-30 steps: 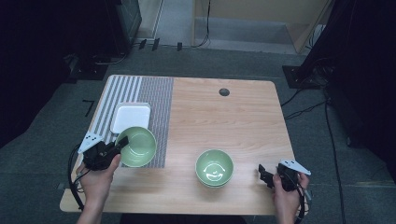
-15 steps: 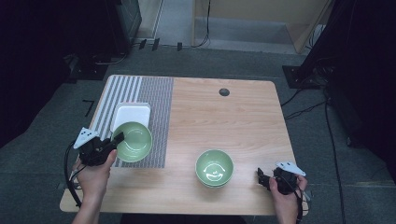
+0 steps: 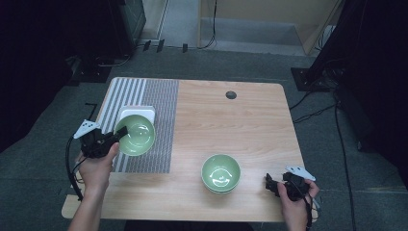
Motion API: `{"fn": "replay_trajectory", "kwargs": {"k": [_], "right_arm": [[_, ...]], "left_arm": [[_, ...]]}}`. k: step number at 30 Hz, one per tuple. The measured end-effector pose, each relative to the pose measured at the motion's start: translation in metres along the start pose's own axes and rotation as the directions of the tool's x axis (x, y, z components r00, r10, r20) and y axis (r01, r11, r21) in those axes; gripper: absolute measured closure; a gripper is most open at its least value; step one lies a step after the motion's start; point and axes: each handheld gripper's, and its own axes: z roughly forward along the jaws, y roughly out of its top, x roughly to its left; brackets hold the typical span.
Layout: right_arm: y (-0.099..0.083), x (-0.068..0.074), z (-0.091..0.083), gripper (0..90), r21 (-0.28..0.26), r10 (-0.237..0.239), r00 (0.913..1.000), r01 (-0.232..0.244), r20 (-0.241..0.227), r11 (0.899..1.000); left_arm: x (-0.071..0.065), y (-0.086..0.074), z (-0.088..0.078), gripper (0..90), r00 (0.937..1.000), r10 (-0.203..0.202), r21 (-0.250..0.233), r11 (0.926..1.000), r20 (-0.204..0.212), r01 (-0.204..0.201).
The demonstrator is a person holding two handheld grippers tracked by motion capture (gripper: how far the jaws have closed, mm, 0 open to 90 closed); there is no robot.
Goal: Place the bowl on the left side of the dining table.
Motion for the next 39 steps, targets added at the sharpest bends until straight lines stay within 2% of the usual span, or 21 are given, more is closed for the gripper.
{"fn": "replay_trajectory", "kwargs": {"k": [8,16,20,22,28,35,39], "right_arm": [[0.0,0.0,0.0,0.0,0.0,-0.002,1.0,0.002,0.0,1.0],[0.0,0.0,0.0,0.0,0.0,-0.002,1.0,0.002,0.0,1.0],[0.0,0.0,0.0,0.0,0.0,-0.001,1.0,0.001,0.0,1.0],[0.0,0.0,0.0,0.0,0.0,-0.002,1.0,0.002,0.0,1.0],[0.0,0.0,0.0,0.0,0.0,-0.002,1.0,0.002,0.001,1.0],[0.0,0.0,0.0,0.0,0.0,-0.001,1.0,0.001,0.0,1.0],[0.0,0.0,0.0,0.0,0.0,-0.001,1.0,0.001,0.0,1.0]], "left_arm": [[0.01,0.007,0.013,84.3,0.9997,-0.013,0.015,0.9998,-0.023,0.013],[0.014,0.008,0.026,84.3,0.999,-0.027,0.026,0.9993,-0.036,0.028],[0.015,0.009,0.031,84.3,0.9978,-0.012,0.03,0.9994,-0.065,0.014],[0.018,0.008,0.036,84.3,0.997,-0.027,0.031,0.9991,-0.072,0.029],[0.023,0.006,0.045,84.3,0.9955,-0.031,0.05,0.9981,-0.089,0.036],[0.037,0.008,0.057,84.3,0.9896,-0.071,0.056,0.9953,-0.125,0.079],[0.04,0.008,0.064,84.3,0.9874,-0.07,0.074,0.994,-0.142,0.081]]}}
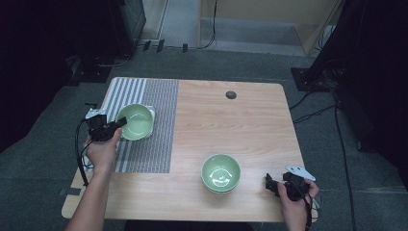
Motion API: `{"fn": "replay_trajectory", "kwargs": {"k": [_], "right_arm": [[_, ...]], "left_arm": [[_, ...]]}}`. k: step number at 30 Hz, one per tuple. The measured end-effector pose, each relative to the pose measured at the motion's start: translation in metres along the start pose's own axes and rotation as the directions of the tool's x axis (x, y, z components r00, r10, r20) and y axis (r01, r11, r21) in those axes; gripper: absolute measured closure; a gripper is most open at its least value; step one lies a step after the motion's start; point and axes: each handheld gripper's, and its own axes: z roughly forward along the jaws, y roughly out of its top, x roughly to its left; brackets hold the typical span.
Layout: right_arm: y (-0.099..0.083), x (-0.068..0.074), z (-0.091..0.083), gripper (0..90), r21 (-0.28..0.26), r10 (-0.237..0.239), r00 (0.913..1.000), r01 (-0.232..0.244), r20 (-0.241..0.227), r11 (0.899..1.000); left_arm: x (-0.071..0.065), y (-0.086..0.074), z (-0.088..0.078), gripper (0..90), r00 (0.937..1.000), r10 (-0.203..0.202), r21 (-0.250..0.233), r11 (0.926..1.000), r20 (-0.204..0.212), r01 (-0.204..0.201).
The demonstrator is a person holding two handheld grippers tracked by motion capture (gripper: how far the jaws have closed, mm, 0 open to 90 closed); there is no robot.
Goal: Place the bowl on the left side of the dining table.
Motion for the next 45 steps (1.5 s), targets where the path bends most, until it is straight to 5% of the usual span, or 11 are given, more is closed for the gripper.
{"fn": "replay_trajectory", "kwargs": {"k": [10,18,33,45], "right_arm": [[0.0,0.0,0.0,0.0,0.0,-0.001,1.0,0.001,0.0,1.0],[0.0,0.0,0.0,0.0,0.0,0.0,1.0,0.0,0.0,1.0],[0.0,0.0,0.0,0.0,-0.001,-0.007,1.0,0.007,-0.006,1.0],[0.0,0.0,0.0,0.0,-0.001,-0.007,1.0,0.007,-0.006,1.0]], "left_arm": [[0.015,0.006,0.024,84.4,0.9963,-0.04,0.028,0.9987,-0.076,0.042],[0.021,0.004,0.036,84.3,0.9924,-0.08,0.061,0.9944,-0.093,0.086],[0.032,0.004,0.054,84.3,0.9784,-0.137,0.121,0.9803,-0.155,0.156],[0.034,0.011,0.064,84.4,0.9708,-0.136,0.181,0.9682,-0.198,0.173]]}}
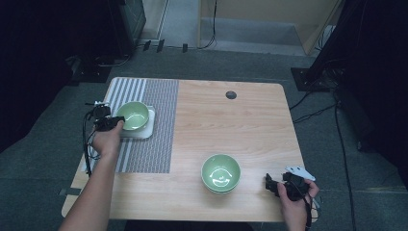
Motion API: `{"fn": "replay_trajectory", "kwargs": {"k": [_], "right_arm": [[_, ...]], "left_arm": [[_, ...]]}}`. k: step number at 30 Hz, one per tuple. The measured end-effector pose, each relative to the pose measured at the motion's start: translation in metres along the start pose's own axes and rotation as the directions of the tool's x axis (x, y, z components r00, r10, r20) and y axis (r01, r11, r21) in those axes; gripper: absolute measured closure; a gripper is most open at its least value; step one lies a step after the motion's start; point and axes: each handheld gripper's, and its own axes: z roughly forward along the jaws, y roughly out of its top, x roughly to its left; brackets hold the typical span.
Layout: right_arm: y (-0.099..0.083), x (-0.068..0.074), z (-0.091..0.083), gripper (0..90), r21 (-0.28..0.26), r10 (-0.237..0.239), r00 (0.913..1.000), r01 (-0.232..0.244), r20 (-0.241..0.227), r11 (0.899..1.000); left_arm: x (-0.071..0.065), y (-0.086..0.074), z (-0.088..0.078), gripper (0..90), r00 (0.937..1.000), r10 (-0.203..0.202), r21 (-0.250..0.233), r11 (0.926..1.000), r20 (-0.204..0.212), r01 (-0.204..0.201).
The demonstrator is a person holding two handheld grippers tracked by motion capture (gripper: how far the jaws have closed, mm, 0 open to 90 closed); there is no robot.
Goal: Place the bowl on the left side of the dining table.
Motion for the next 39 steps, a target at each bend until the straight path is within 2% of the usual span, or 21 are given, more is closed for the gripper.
{"fn": "replay_trajectory", "kwargs": {"k": [4,7,9,11,13,14,15,18,19,21,22,23,24,25,32,35,39], "right_arm": [[0.0,0.0,0.0,0.0,0.0,0.0,1.0,0.0,0.0,1.0],[0.0,0.0,0.0,0.0,0.0,0.0,1.0,0.0,0.0,1.0],[0.0,0.0,0.0,0.0,0.0,0.0,1.0,0.0,0.0,1.0],[0.0,0.0,0.0,0.0,0.0,0.0,1.0,0.0,0.0,1.0],[0.0,0.0,0.0,0.0,0.0,0.0,1.0,0.0,0.0,1.0],[0.0,0.0,0.0,0.0,0.0,0.001,1.0,-0.001,0.0,1.0],[0.0,0.0,0.0,0.0,0.0,0.0,1.0,0.0,0.0,1.0],[0.0,0.0,0.0,0.0,0.0,0.0,1.0,0.0,0.0,1.0],[0.0,0.0,0.0,0.0,0.0,0.0,1.0,0.0,0.0,1.0],[0.0,0.0,0.0,0.0,0.0,0.0,1.0,0.0,0.0,1.0],[0.0,0.0,0.0,0.0,0.0,0.0,1.0,0.0,0.0,1.0],[0.0,0.0,0.0,0.0,0.0,0.0,1.0,0.0,0.0,1.0],[0.0,0.0,0.0,0.0,0.0,0.0,1.0,0.0,0.0,1.0],[0.0,0.0,0.0,0.0,0.0,0.0,1.0,0.0,0.0,1.0],[0.002,0.001,0.002,0.0,0.0,0.004,1.0,-0.004,0.004,1.0],[0.002,0.001,0.002,0.0,0.0,0.007,0.9999,-0.007,0.008,1.0],[0.002,0.001,0.002,0.0,0.001,0.008,0.9999,-0.008,0.008,1.0]], "left_arm": [[-0.002,0.0,0.0,84.2,0.9997,-0.013,0.0,0.9999,-0.02,0.013],[-0.002,-0.001,0.001,83.6,0.9995,-0.025,-0.003,0.9997,-0.018,0.025],[-0.002,0.0,0.001,80.6,0.9997,-0.023,0.002,0.9997,-0.011,0.023],[-0.003,-0.001,0.0,80.3,0.9997,-0.011,-0.004,0.9999,-0.022,0.011],[-0.003,-0.002,0.0,73.5,0.9999,-0.012,-0.009,0.9999,-0.012,0.012],[-0.003,-0.003,0.0,73.5,0.9998,-0.013,-0.012,0.9999,-0.015,0.013],[-0.002,-0.003,-0.002,64.9,0.9996,-0.026,-0.023,0.9994,0.007,0.027],[-0.002,-0.003,-0.004,49.0,0.9995,-0.028,-0.024,0.9993,0.015,0.028],[-0.003,-0.003,-0.006,42.6,0.9994,-0.016,-0.025,0.9996,0.031,0.017],[-0.005,-0.004,-0.007,28.2,0.9998,0.0,-0.028,0.9996,0.018,0.001],[-0.006,-0.004,-0.008,28.2,0.9999,0.011,-0.033,0.9994,0.007,-0.011],[-0.006,-0.004,-0.01,21.7,0.9999,0.011,-0.041,0.9991,0.013,-0.011],[-0.007,-0.005,-0.013,14.4,0.9992,0.036,-0.054,0.9979,0.016,-0.035],[-0.008,-0.006,-0.015,8.6,0.9989,0.041,-0.063,0.9972,0.023,-0.04],[-0.011,-0.01,-0.022,8.3,0.9967,0.071,-0.084,0.9942,0.04,-0.067],[-0.014,-0.013,-0.028,8.3,0.9939,0.101,-0.106,0.9897,0.044,-0.096],[-0.017,-0.016,-0.032,8.2,0.9921,0.115,-0.124,0.9865,0.05,-0.108]]}}
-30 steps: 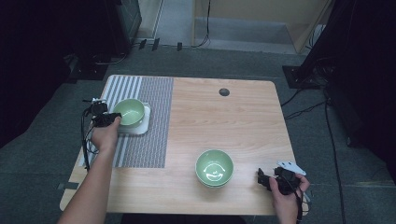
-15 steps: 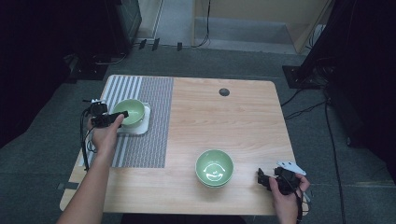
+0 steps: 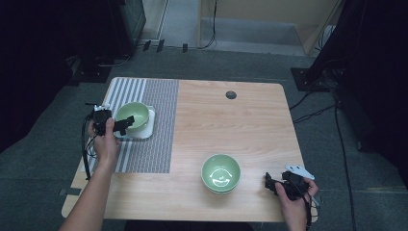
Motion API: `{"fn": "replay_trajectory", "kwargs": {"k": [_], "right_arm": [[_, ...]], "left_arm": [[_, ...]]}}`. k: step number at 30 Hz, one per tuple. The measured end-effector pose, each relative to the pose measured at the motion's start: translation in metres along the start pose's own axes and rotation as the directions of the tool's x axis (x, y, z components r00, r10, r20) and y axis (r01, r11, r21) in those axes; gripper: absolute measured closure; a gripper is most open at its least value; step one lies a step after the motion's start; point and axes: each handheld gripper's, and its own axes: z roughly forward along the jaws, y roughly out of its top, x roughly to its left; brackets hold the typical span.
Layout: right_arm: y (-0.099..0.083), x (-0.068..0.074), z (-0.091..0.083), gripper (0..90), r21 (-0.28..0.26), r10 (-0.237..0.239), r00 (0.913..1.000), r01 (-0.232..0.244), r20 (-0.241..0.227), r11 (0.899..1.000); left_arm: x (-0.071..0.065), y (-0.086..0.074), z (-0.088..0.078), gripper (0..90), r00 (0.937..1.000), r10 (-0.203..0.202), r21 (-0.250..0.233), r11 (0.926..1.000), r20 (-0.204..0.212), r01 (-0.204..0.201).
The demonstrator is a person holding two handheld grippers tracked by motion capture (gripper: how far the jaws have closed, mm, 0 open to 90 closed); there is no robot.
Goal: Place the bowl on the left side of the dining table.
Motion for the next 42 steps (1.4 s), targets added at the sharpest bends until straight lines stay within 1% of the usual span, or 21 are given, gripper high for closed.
{"fn": "replay_trajectory", "kwargs": {"k": [2,6,7,12,18,21,24,26,31,42], "right_arm": [[0.0,0.0,0.0,0.0,0.0,0.0,1.0,0.0,0.0,1.0],[0.0,0.0,0.0,0.0,0.0,0.002,1.0,-0.002,0.001,1.0],[0.0,0.0,0.0,0.0,0.0,0.002,1.0,-0.002,0.001,1.0],[0.0,0.0,0.0,0.0,0.0,0.002,1.0,-0.002,0.001,1.0],[0.0,0.0,0.0,0.0,0.0,0.002,1.0,-0.002,0.001,1.0],[0.0,0.0,0.0,0.0,0.0,0.002,1.0,-0.002,0.001,1.0],[0.0,0.0,0.0,0.0,0.0,0.002,1.0,-0.002,0.001,1.0],[0.0,0.0,0.0,0.0,0.0,0.002,1.0,-0.002,0.001,1.0],[0.0,0.0,0.0,0.0,0.0,0.002,1.0,-0.002,0.001,1.0],[0.0,0.0,0.0,0.0,0.0,0.002,1.0,-0.002,0.001,1.0]], "left_arm": [[-0.003,-0.002,-0.005,8.3,0.9998,0.009,-0.019,0.9998,0.016,-0.008],[-0.005,-0.003,-0.01,8.3,0.9995,0.021,-0.033,0.9993,0.024,-0.02],[-0.005,-0.004,-0.013,8.3,0.9991,0.023,-0.039,0.999,0.035,-0.022],[-0.005,-0.007,-0.017,8.3,0.9989,0.029,-0.05,0.9983,0.036,-0.027],[-0.006,-0.016,-0.028,8.3,0.9974,0.054,-0.068,0.9964,0.049,-0.05],[-0.007,-0.017,-0.032,8.3,0.9971,0.052,-0.08,0.9957,0.056,-0.047],[-0.008,-0.02,-0.04,8.3,0.9956,0.065,-0.096,0.9937,0.067,-0.059],[-0.009,-0.021,-0.042,8.3,0.995,0.071,-0.098,0.9931,0.07,-0.064],[-0.011,-0.03,-0.053,8.2,0.9925,0.097,-0.108,0.9902,0.075,-0.088],[-0.007,-0.043,-0.063,8.3,0.9936,0.084,-0.119,0.9901,0.076,-0.074]]}}
